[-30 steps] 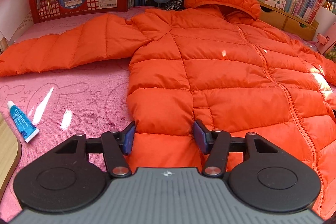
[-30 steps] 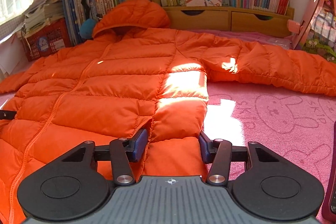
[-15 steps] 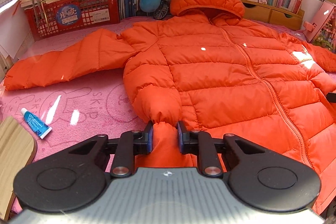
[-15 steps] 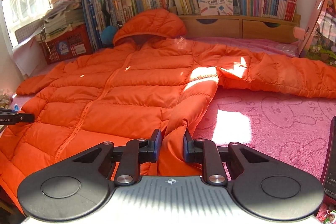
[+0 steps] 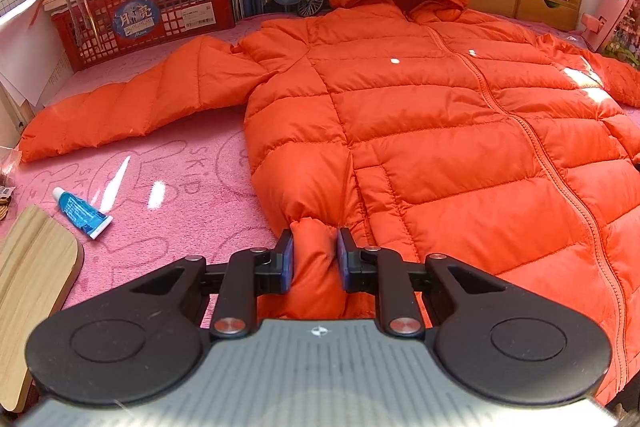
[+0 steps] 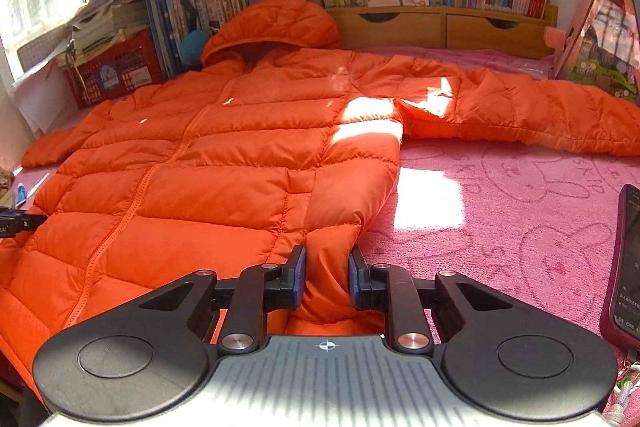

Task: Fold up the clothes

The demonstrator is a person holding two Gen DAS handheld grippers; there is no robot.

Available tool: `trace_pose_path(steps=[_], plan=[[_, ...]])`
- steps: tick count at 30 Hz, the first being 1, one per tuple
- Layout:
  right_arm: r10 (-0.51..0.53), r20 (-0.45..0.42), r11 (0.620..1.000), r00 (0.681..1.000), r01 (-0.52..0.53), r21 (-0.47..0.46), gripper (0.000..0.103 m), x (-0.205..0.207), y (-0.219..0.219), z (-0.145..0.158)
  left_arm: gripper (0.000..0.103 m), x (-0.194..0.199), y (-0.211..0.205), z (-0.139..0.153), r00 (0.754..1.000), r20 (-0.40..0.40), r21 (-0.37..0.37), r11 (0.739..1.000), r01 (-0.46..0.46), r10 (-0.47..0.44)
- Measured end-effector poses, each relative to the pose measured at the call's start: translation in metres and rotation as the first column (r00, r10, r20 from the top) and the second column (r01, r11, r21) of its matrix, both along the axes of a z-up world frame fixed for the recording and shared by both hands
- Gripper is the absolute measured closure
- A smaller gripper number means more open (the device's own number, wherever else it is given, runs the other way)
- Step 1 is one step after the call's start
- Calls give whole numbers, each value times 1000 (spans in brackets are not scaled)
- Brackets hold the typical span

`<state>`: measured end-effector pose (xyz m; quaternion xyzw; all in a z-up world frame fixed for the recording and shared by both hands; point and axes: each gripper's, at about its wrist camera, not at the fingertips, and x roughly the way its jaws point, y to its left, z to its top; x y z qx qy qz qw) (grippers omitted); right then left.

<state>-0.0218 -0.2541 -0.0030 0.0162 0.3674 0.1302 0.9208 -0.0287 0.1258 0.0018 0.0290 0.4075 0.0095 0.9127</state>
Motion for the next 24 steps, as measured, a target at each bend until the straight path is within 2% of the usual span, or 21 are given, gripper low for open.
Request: trace_pose_path(steps=[4, 10, 12, 13, 14, 16, 18, 20, 22, 23, 24], plan=[[5, 11, 1000, 1000, -5, -28, 78, 1, 1, -6, 81, -1, -3, -3, 1000, 12, 21, 1000, 4, -4], [39, 85, 989, 996, -27, -142, 73, -10, 13, -6, 78, -2, -5, 2, 1000, 5, 37, 999, -12, 12], [31, 109, 992, 994, -18, -123, 61, -14, 6, 0, 77, -3, -1, 9, 1000, 1, 28, 999, -22, 22], [22, 123, 995, 992, -10, -102, 47, -16, 0, 4, 77, -5, 2, 15, 999, 16, 29, 999, -28, 27], [11, 136, 997, 991, 0, -76, 33, -18, -7, 9, 77, -7, 4, 21, 999, 32, 30, 999, -34, 33], [-19, 151, 1000, 988, 16, 19, 20, -21, -24, 20, 77, -8, 8, 34, 997, 69, 30, 999, -44, 42], [-42, 147, 987, 988, 19, 157, 16, -21, -45, 33, 74, -7, 10, 48, 993, 112, 27, 998, -51, 47], [-75, 144, 951, 987, 27, 310, 7, -17, -62, 44, 68, -1, 10, 58, 989, 142, -9, 999, -36, 37], [-73, 141, 899, 987, 4, 438, 3, -8, -70, 52, 63, 12, 3, 61, 988, 154, -37, 999, -18, 23], [-49, 141, 874, 989, -26, 486, 2, -2, -68, 55, 60, 19, -2, 61, 987, 159, -46, 999, -11, 18], [-11, 145, 844, 989, -68, 531, 1, 5, -64, 57, 52, 27, -8, 58, 987, 161, -42, 999, -8, 15]])
